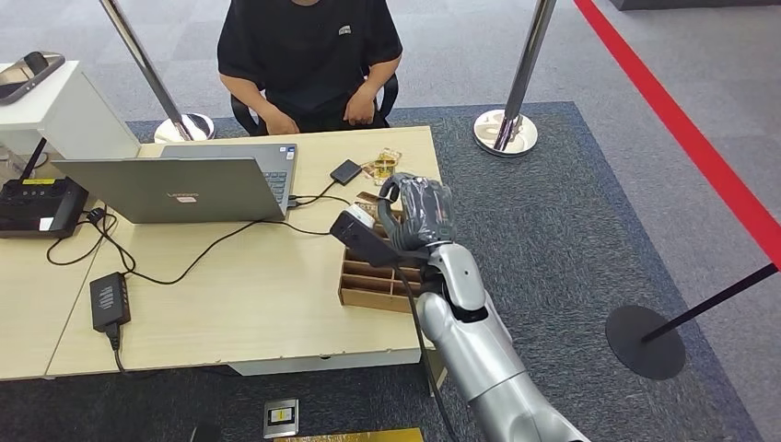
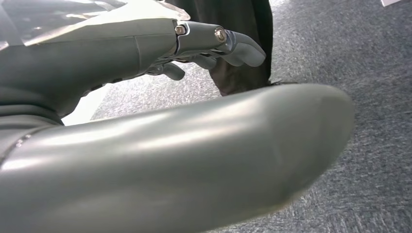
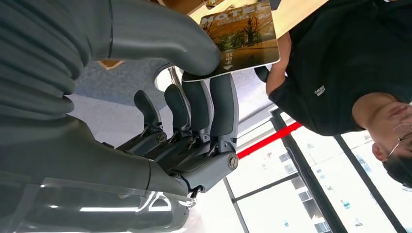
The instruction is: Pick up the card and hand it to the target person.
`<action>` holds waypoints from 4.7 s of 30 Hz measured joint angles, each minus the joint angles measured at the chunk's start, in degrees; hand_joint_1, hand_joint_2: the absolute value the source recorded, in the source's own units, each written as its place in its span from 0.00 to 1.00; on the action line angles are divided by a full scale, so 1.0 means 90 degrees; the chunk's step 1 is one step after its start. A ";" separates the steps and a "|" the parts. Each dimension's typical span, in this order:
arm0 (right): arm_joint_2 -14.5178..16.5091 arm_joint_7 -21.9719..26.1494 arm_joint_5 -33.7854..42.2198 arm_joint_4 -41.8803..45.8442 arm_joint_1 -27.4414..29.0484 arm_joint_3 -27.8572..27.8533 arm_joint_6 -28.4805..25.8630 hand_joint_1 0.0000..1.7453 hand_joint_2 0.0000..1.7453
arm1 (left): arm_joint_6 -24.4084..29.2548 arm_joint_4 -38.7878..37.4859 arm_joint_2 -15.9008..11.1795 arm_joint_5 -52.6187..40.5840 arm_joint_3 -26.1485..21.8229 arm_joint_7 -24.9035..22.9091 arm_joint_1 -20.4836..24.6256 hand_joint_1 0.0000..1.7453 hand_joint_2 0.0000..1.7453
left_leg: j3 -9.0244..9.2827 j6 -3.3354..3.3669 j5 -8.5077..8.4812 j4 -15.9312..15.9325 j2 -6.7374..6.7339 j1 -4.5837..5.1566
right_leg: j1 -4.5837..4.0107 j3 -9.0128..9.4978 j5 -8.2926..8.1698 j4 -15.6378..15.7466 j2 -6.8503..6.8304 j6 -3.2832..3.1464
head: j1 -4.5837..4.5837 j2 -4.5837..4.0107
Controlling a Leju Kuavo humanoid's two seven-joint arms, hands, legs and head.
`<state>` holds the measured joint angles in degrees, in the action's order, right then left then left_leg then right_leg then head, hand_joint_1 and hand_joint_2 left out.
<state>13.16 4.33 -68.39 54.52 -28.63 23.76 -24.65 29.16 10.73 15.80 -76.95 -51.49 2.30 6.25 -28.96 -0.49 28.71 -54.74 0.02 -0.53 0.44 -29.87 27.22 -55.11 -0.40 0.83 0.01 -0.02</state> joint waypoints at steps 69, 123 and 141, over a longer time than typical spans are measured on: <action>0.0775 -0.0151 -0.0435 -0.1930 -0.1435 0.0063 -0.0407 0.00 1.00 | -0.0083 0.0000 0.0000 -0.0149 0.0179 -0.0268 0.0089 0.00 0.00 | 0.0000 -0.0001 -0.0001 0.0000 0.0001 0.0000 | 0.0000 0.0001 0.0000 -0.0003 0.0000 0.0000 | 0.0001 0.0000; 0.0245 0.3675 0.1688 -0.0013 0.1045 -0.8595 -0.1710 0.00 0.00 | 0.0100 0.0000 0.0000 0.0152 0.0109 -0.0090 -0.0105 0.00 0.00 | 0.0002 0.0002 0.0002 -0.0002 0.0005 0.0003 | 0.0002 0.0002 0.0001 0.0005 0.0000 0.0001 | 0.0001 0.0000; -0.0747 0.0413 0.0336 -0.3550 0.1514 -1.1534 -0.1674 0.00 0.00 | 0.0126 0.0000 -0.0006 0.0211 0.0058 -0.0097 -0.0069 0.00 0.00 | 0.0006 0.0006 0.0006 0.0000 0.0003 0.0001 | 0.0001 0.0005 0.0002 0.0006 0.0000 0.0001 | 0.0000 0.0000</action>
<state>6.43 8.04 -65.37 22.57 -15.00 -80.05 -39.72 30.29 10.73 15.75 -75.06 -50.97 1.43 5.63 -28.90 -0.44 28.76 -54.73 0.04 -0.52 0.45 -29.82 27.23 -55.06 -0.40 0.84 0.01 -0.02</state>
